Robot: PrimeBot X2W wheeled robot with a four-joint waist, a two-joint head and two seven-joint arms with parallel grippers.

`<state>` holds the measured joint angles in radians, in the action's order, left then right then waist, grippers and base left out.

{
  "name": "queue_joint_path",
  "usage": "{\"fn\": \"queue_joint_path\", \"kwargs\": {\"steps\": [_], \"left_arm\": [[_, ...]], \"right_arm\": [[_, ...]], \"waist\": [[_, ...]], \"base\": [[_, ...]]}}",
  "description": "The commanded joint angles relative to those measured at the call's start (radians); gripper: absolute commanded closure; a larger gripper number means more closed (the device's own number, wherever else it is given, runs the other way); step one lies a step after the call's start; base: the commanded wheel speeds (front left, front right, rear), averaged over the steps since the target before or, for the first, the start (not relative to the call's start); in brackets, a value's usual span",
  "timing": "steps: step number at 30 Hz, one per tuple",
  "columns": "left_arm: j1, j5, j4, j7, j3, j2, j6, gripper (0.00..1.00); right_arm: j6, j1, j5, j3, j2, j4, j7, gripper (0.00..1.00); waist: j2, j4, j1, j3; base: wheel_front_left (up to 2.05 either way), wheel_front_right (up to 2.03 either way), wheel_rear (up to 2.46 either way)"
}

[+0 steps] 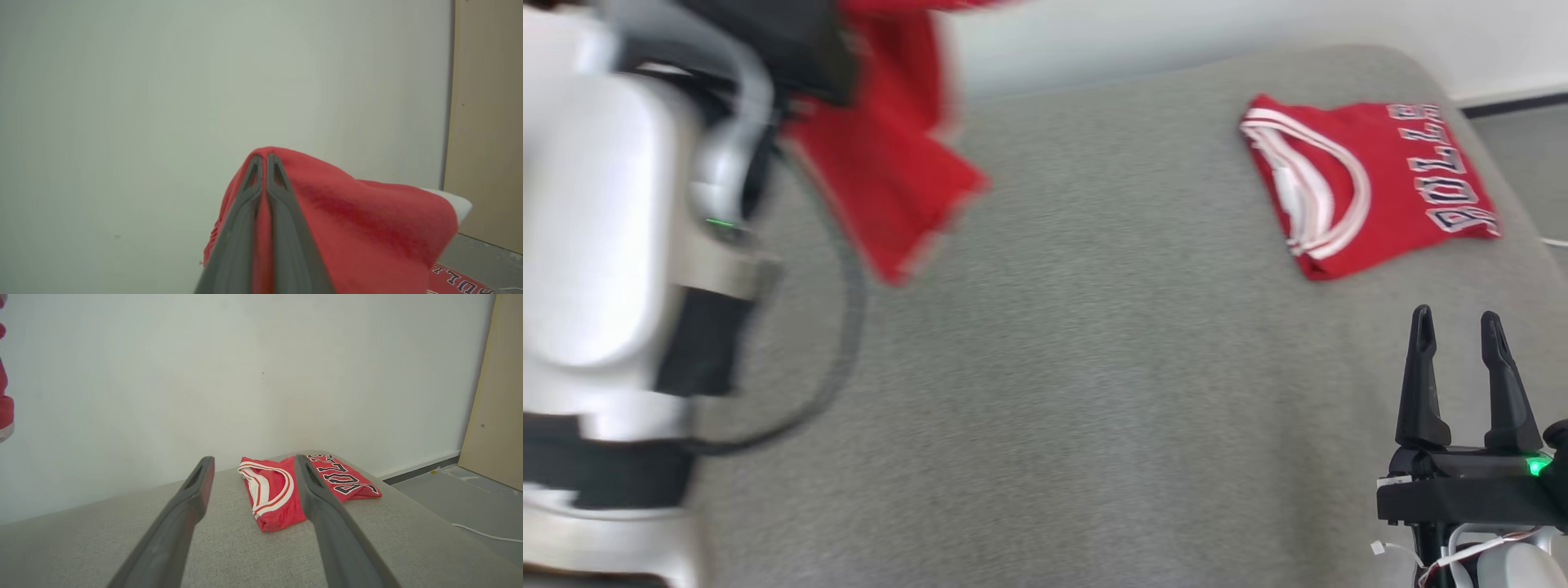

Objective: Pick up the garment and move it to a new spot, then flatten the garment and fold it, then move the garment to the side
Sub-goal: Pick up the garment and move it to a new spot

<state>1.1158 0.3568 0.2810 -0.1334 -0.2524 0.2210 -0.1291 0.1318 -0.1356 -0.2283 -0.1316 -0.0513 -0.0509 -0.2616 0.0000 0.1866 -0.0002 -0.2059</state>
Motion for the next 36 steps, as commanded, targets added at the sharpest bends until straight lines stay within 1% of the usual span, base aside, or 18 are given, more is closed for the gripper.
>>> {"fn": "queue_joint_path", "kwargs": {"steps": [1,3,5,8,10,13,17,20,26,31,32,33,34,36], "left_arm": [[-0.011,0.012,-0.001,0.007,-0.021,-0.035,0.0,1.0],[-0.04,0.02,0.005,0.017,-0.046,-0.076,0.004,1.0],[-0.071,0.032,0.012,0.029,-0.068,-0.105,0.007,1.0],[-0.133,0.052,0.027,0.051,-0.094,-0.135,0.019,1.0],[-0.185,0.061,0.041,0.065,-0.117,-0.146,0.021,1.0],[-0.271,0.075,0.068,0.102,-0.13,-0.152,0.04,1.0],[-0.39,0.082,0.104,0.156,-0.134,-0.148,0.061,1.0],[-0.478,0.088,0.118,0.191,-0.125,-0.122,0.074,1.0],[-0.649,0.118,0.108,0.263,-0.072,-0.08,0.109,1.0],[-0.746,0.125,0.113,0.291,-0.061,-0.053,0.122,1.0],[-0.756,0.123,0.114,0.296,-0.063,-0.051,0.121,0.91],[-0.763,0.119,0.112,0.307,-0.063,-0.047,0.12,0.2],[-0.768,0.116,0.112,0.314,-0.066,-0.046,0.12,0.0],[-0.773,0.112,0.105,0.337,-0.065,-0.047,0.118,0.0]], "right_arm": [[-0.002,0.014,-0.007,-0.004,0.001,0.0,-0.004,0.0],[-0.002,0.018,-0.013,-0.006,0.001,-0.002,-0.004,0.0],[-0.002,0.015,-0.019,-0.007,0.001,0.0,-0.004,0.0],[-0.002,0.02,-0.024,-0.016,0.002,0.004,-0.004,0.0],[-0.002,0.024,-0.029,-0.021,0.002,0.007,-0.004,0.0],[-0.002,0.024,-0.031,-0.031,0.002,0.006,-0.004,0.0],[-0.002,0.017,-0.024,-0.033,0.001,0.003,-0.004,0.0],[-0.002,0.012,-0.013,-0.034,0.002,0.007,-0.004,0.0],[-0.002,0.016,0.002,-0.021,0.001,0.0,-0.004,0.0],[-0.002,0.013,0.008,-0.002,0.001,-0.012,-0.003,0.0],[-0.002,0.012,0.009,0.001,0.001,-0.014,-0.003,0.0],[-0.002,0.009,0.01,0.004,0.001,-0.015,-0.003,0.0],[-0.002,0.007,0.012,0.007,0.001,-0.015,-0.003,0.0],[-0.002,0.008,0.015,0.014,0.001,-0.014,-0.003,0.0]], "waist": [[0.0,0.061,0.0002,0.01],[0.0,0.085,0.0002,0.008],[0.0,0.106,0.0002,0.003],[0.0,0.122,0.0002,-0.007],[0.0,0.123,0.0002,-0.013],[0.0,0.112,0.0002,-0.022],[0.0,0.078,0.0002,-0.028],[0.0,0.044,0.0002,-0.027],[0.0,-0.014,0.0002,-0.013],[0.0,-0.05,0.0002,-0.005],[0.0,-0.055,0.0002,-0.002],[0.0,-0.059,0.0002,0.0],[0.0,-0.064,0.0002,0.004],[0.0,-0.074,0.0002,0.014]], "base": [[0.0,0.0,0.0],[0.0,0.0,0.0],[0.0,0.0,0.0],[0.0,0.0,0.0],[0.0,0.0,0.0],[0.0,0.0,0.0],[0.0,0.0,0.0],[0.0,0.0,0.0],[0.0,0.0,0.0],[0.0,0.0,0.0],[0.0,0.0,0.0],[0.0,0.0,0.0],[0.0,0.0,0.0],[0.0,0.0,0.0]]}}
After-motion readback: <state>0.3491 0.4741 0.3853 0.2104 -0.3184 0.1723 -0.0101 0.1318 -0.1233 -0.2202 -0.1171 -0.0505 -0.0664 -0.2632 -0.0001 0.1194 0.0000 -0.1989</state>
